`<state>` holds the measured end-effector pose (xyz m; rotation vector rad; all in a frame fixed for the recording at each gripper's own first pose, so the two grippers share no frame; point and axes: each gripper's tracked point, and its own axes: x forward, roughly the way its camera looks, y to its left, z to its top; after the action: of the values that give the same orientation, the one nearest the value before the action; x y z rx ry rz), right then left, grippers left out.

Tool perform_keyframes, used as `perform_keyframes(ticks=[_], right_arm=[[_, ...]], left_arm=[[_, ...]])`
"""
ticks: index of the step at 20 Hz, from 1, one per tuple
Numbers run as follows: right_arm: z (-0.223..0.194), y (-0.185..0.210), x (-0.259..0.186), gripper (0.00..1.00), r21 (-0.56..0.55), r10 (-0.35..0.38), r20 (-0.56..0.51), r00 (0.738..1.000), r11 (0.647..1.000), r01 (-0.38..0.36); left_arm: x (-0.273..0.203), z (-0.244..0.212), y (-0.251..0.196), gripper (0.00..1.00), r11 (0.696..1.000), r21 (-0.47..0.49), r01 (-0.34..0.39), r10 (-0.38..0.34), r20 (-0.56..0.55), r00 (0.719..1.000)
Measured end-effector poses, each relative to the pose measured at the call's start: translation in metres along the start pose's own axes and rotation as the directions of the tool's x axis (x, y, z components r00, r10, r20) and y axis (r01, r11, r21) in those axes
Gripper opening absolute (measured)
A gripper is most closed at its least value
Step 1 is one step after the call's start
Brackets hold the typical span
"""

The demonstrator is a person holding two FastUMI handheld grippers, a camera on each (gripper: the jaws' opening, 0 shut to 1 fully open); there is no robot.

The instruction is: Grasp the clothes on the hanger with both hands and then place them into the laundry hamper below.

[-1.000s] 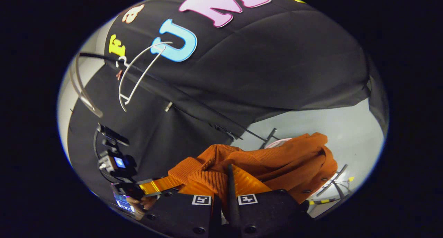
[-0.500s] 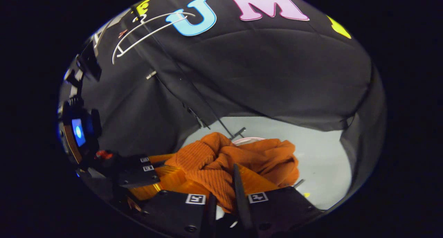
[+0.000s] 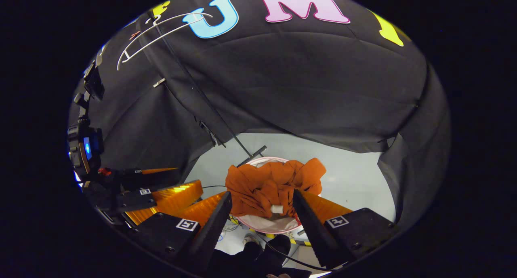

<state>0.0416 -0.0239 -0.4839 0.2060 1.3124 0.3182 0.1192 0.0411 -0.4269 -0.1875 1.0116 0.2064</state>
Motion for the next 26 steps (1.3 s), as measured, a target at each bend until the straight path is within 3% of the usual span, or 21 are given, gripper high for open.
perform_keyframes(ticks=[4, 8, 11, 16, 21, 26], right_arm=[[0.002, 0.010, -0.007, 0.99, -0.031, 0.014, 0.015, 1.000, 0.999, -0.014], [-0.001, 0.019, -0.029, 0.99, -0.041, -0.002, 0.053, 0.999, 0.999, 0.004], [-0.005, 0.026, -0.049, 0.99, -0.026, -0.030, 0.100, 0.995, 0.999, 0.033], [-0.008, 0.058, -0.098, 0.99, 0.023, -0.074, 0.208, 0.975, 0.997, 0.071], [0.002, 0.106, -0.170, 0.99, 0.028, -0.100, 0.370, 0.924, 0.995, 0.096], [0.024, 0.142, -0.236, 0.98, 0.031, -0.111, 0.545, 0.831, 0.993, 0.112]], left_arm=[[-0.018, 0.005, 0.006, 0.96, 0.999, 0.028, -0.015, 0.014, 0.046, 0.999], [-0.050, 0.019, -0.006, 0.95, 0.999, 0.028, 0.041, -0.044, 0.121, 0.992], [-0.074, 0.024, -0.005, 0.92, 0.995, 0.079, 0.053, -0.066, 0.165, 0.984], [-0.133, 0.038, -0.008, 0.96, 0.976, 0.191, 0.103, -0.152, 0.262, 0.953], [-0.206, 0.051, -0.008, 0.96, 0.948, 0.276, 0.157, -0.258, 0.381, 0.888], [-0.277, 0.068, -0.013, 0.95, 0.927, 0.348, 0.141, -0.312, 0.504, 0.805]])
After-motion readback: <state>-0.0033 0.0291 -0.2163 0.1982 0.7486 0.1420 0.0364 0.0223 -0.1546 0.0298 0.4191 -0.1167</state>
